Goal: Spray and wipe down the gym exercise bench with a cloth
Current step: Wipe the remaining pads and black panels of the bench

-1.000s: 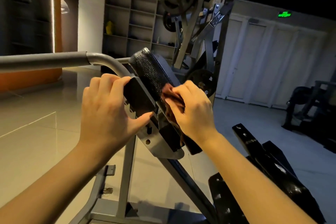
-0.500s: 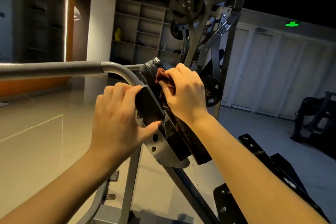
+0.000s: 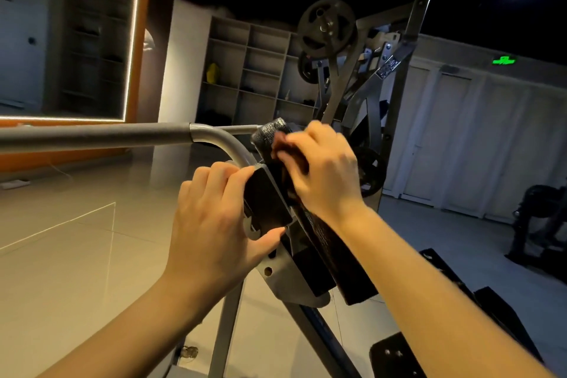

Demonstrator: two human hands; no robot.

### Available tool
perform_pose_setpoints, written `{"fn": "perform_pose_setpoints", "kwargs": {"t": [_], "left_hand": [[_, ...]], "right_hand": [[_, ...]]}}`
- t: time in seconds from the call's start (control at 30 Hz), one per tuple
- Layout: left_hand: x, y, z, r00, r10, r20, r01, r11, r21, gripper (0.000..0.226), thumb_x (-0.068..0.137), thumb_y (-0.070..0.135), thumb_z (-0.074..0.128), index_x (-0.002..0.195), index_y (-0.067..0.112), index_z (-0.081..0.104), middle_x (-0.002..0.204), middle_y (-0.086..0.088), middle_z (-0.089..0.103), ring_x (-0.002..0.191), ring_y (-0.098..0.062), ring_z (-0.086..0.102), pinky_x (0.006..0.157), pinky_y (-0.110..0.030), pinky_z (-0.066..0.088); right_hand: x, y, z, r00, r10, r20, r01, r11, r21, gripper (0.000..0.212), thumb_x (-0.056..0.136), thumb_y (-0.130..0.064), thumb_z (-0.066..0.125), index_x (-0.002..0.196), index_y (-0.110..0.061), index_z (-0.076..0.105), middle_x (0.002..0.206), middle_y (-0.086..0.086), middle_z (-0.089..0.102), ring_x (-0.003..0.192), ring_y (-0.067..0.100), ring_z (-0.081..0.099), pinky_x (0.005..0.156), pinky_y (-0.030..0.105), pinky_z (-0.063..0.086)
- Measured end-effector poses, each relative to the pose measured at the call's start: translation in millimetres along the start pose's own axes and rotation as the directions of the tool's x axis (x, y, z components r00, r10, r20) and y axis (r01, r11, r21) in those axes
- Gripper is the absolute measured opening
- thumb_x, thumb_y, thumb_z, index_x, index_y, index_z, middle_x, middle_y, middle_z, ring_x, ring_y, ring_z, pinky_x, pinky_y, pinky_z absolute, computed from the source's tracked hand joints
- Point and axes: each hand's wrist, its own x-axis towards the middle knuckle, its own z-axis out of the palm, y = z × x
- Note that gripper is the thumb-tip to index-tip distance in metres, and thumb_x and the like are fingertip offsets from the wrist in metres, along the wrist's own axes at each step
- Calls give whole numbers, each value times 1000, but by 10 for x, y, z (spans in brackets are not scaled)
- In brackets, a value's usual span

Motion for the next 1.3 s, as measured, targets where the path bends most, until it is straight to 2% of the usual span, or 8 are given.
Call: {"fn": "perform_pose_setpoints", "kwargs": {"t": [0.13,0.3,0.4,0.63,0.73,0.93,1.07,1.3], "left_hand": [[11,-18,-14,1000,2,-10,-2,1000,1,76,69,67,71,124,15,60,114,-6,60,99,-23,46,82,-31,37],[8,-31,3,1000,-2,-18,2,1000,1,78,70,67,72,126,14,59,115,-6,58,101,-23,46,81,-33,38],[-10,-24,27,1000,-4,-17,4,1000,6,80,68,62,82,126,13,60,116,-8,58,101,-24,46,81,-34,40],[0,-13,-14,1000,-6,-6,6,1000,21,78,68,62,83,126,15,59,115,-7,59,100,-23,45,81,-34,40],[2,-15,-41,1000,-18,4,17,999,37,77,70,65,72,125,13,61,114,-9,60,100,-24,46,83,-32,35],[-27,0,-30,999,-35,24,34,999,27,79,71,60,78,130,12,58,117,-10,55,103,-26,44,81,-31,30],[-59,69,10,997,-71,17,70,997,21,76,72,56,78,130,13,56,119,-11,53,104,-28,44,80,-37,38],[-45,109,-24,996,-81,39,78,995,67,78,73,59,78,132,14,53,119,-10,52,103,-27,44,80,-39,39]], "right_hand": [[173,-54,39,1000,17,-7,-17,999,37,27,95,-28,68,118,-13,70,101,6,60,94,23,54,76,43,51],[-1198,168,-293,994,42,99,-45,999,28,31,96,-35,63,116,-11,71,101,2,58,89,17,51,73,28,44],[-1567,247,-466,986,74,150,-74,997,-6,31,95,-39,60,114,-15,70,99,-4,55,86,13,48,67,30,45],[222,-26,-33,999,33,-14,-33,999,6,25,96,-30,66,112,-12,72,98,7,60,91,24,55,76,38,50],[394,-83,51,999,36,-11,-36,999,10,26,96,-29,67,116,-13,72,101,8,60,93,25,55,77,38,51],[-1224,188,-316,989,82,121,-88,995,38,29,97,-31,63,114,-9,71,99,6,60,89,19,53,76,28,43],[-2118,307,-597,964,86,250,-80,996,-33,28,97,-34,59,119,-18,61,100,-1,55,85,17,53,71,27,46],[-466,117,-192,999,13,30,-12,999,-43,23,97,-25,64,110,-8,72,95,10,58,87,25,53,70,38,48]]}}
